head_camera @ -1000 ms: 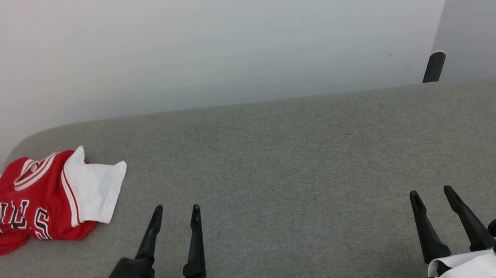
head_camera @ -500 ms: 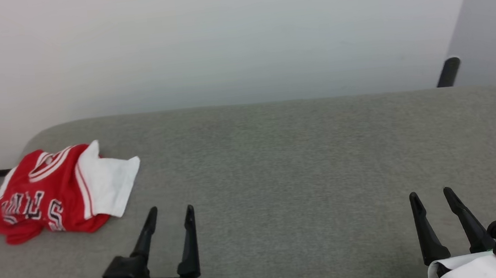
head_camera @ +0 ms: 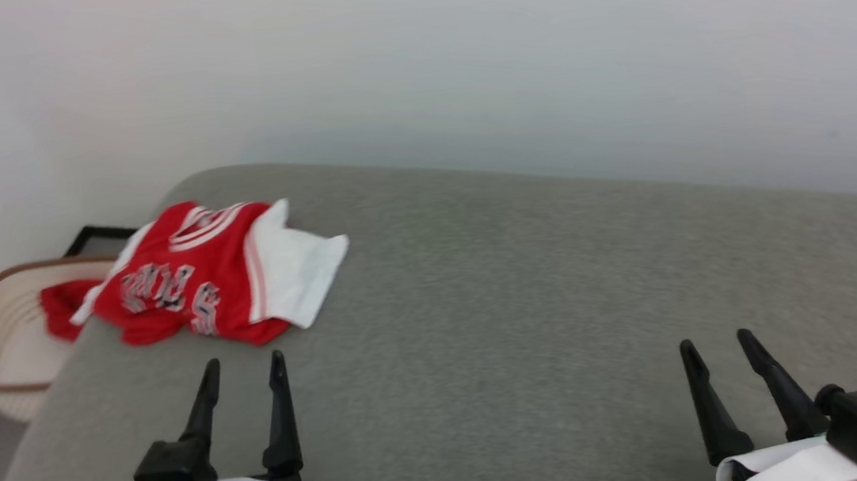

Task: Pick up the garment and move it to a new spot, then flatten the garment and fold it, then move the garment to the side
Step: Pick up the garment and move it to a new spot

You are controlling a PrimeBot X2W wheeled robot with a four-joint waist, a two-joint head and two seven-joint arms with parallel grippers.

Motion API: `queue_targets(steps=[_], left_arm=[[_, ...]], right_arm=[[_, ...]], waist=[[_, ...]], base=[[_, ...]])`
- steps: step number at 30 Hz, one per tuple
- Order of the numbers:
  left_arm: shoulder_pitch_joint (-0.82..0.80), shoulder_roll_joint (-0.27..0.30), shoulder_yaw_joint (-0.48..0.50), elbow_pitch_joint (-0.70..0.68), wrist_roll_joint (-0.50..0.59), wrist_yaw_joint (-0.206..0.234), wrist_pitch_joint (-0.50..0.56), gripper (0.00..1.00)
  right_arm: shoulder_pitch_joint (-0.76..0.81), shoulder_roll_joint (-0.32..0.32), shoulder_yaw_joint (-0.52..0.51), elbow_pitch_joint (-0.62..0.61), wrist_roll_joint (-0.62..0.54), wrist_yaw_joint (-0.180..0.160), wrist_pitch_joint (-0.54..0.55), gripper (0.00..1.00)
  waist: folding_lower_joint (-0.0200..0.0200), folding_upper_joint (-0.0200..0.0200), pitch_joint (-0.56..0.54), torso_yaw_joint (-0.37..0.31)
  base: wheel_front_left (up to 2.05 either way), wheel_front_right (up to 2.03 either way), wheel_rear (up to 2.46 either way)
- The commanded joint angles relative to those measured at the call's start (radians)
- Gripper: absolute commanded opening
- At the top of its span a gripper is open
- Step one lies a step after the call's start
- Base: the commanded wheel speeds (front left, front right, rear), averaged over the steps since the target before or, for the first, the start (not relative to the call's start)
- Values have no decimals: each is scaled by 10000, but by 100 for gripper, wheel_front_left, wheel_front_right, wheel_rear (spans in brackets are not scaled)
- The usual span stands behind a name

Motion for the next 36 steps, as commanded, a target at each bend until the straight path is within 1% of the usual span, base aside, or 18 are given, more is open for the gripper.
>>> queue_targets(steps=[1,4,8,10,14,17,19,28,34,36], left_arm=[[17,31,33,4,111,36,-3,100],[30,16,58,25,56,14,-3,100],[-174,2,127,152,-82,-55,-3,100],[-368,60,197,333,-211,-119,23,100],[-1058,467,382,589,-451,-222,558,100],[-1762,946,626,701,-787,-341,1327,100],[-2254,1364,780,817,-1006,-412,1920,100],[-4685,3115,1444,1809,-2068,-604,4590,100],[-5892,4065,1482,2716,-2642,-661,6306,100],[-6295,4276,1482,3063,-2819,-678,6801,100]], right_arm=[[-115,17,56,27,40,8,-41,100],[-174,15,137,79,95,8,-53,100],[-238,15,216,133,77,8,-64,100],[-253,16,289,144,34,8,-32,100],[-454,12,457,110,-61,8,96,100],[-582,11,581,95,-156,8,219,100],[-713,9,667,45,-269,8,305,100],[-1438,-146,859,-378,-439,8,500,100],[-1915,-285,1011,-667,-441,8,508,100],[-2079,-344,1048,-753,-381,8,499,100]], waist=[[0,-1,-28,748],[0,-1,2,1065],[0,-1,110,1234],[0,-1,204,1201],[0,-1,507,873],[0,-1,822,470],[0,-1,1085,145],[0,-1,2779,-1268],[0,-1,3847,-1982],[0,-1,4168,-2141]], base=[[0,0,0],[0,0,0],[0,0,0],[0,0,0],[0,0,0],[0,0,0],[0,0,0],[0,0,0],[0,0,0],[0,0,0]])
